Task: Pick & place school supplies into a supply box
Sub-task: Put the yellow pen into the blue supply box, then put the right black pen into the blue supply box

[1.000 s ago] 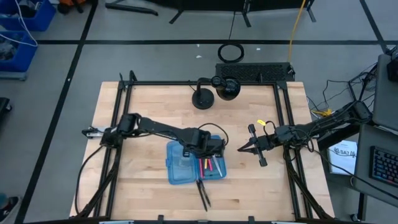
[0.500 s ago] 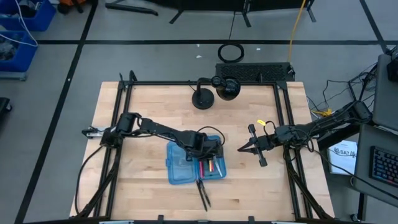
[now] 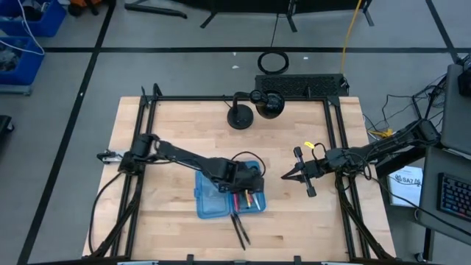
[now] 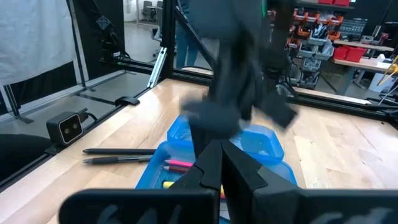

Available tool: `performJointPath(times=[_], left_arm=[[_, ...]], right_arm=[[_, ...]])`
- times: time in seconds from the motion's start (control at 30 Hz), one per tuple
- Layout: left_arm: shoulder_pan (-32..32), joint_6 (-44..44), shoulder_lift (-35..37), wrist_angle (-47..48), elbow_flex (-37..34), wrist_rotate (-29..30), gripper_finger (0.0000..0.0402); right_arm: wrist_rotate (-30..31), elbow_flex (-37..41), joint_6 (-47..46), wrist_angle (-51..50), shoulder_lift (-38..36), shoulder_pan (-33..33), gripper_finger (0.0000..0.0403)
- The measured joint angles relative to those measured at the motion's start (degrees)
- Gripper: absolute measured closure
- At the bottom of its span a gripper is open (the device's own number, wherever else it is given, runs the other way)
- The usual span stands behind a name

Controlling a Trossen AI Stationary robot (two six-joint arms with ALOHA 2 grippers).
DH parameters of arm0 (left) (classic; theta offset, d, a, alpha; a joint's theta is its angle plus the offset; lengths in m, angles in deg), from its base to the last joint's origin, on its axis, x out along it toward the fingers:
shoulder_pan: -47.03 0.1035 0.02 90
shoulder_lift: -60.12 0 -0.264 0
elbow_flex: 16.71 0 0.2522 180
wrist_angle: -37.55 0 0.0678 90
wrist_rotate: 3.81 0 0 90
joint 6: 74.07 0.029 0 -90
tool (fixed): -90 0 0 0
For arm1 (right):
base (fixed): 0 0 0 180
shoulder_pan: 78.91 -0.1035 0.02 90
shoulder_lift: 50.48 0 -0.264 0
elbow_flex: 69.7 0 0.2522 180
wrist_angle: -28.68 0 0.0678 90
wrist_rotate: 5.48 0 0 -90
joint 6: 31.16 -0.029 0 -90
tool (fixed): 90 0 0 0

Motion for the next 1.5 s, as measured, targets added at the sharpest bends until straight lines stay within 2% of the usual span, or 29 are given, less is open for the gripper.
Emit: performJointPath(times=[0.13,0.23,0.37,0.53,0.63,0.8,0.87,0.97,1.07,1.3,1.43,1.5], left_arm=[[-2.2,7.2,7.0,-0.4,0.0,5.7,0.0225],[-5.4,25.0,13.8,0.0,0.0,12.6,0.0224],[-14.1,49.3,20.1,1.3,0.0,24.0,0.0223],[-21.2,72.5,23.2,2.2,-0.1,29.4,0.0232],[-23.6,79.1,24.0,6.8,-0.1,29.6,0.0255],[-24.4,83.1,25.3,16.6,-0.2,29.4,0.0307],[-24.5,84.6,26.8,17.3,-2.1,29.3,0.0328],[-24.9,86.4,31.7,14.7,-8.5,29.1,0.0363],[-25.3,87.1,39.3,7.9,-19.1,29.4,0.0394],[-26.3,92.6,57.2,-26.6,-49.6,28.7,0.0397],[-24.8,97.2,62.0,-47.4,-63.8,26.5,0.0395],[-24.6,98.6,62.7,-54.3,-69.9,24.3,0.0398]], right_arm=[[0.0,0.0,0.0,0.0,0.0,0.0,0.0403],[0.0,0.0,0.0,-0.3,0.0,0.0,0.0403],[0.0,0.0,-1.5,-0.5,0.0,0.0,0.0403],[0.0,0.0,-1.6,-1.0,0.0,0.0,0.0403],[0.0,0.0,-1.4,-1.1,0.0,0.0,0.0403],[0.0,0.0,-1.4,-1.1,0.0,0.0,0.0403],[0.0,0.0,-1.4,-1.0,0.0,0.0,0.0403],[0.0,0.0,-1.5,-1.1,0.0,0.0,0.0403],[0.0,0.0,-1.5,-1.0,0.0,0.0,0.0403],[0.5,0.0,-0.7,-1.3,0.0,0.0,0.0403],[3.3,0.0,-3.0,-1.3,0.0,0.0,0.0403],[3.5,0.0,-3.5,-1.1,0.0,0.0,0.0403]])
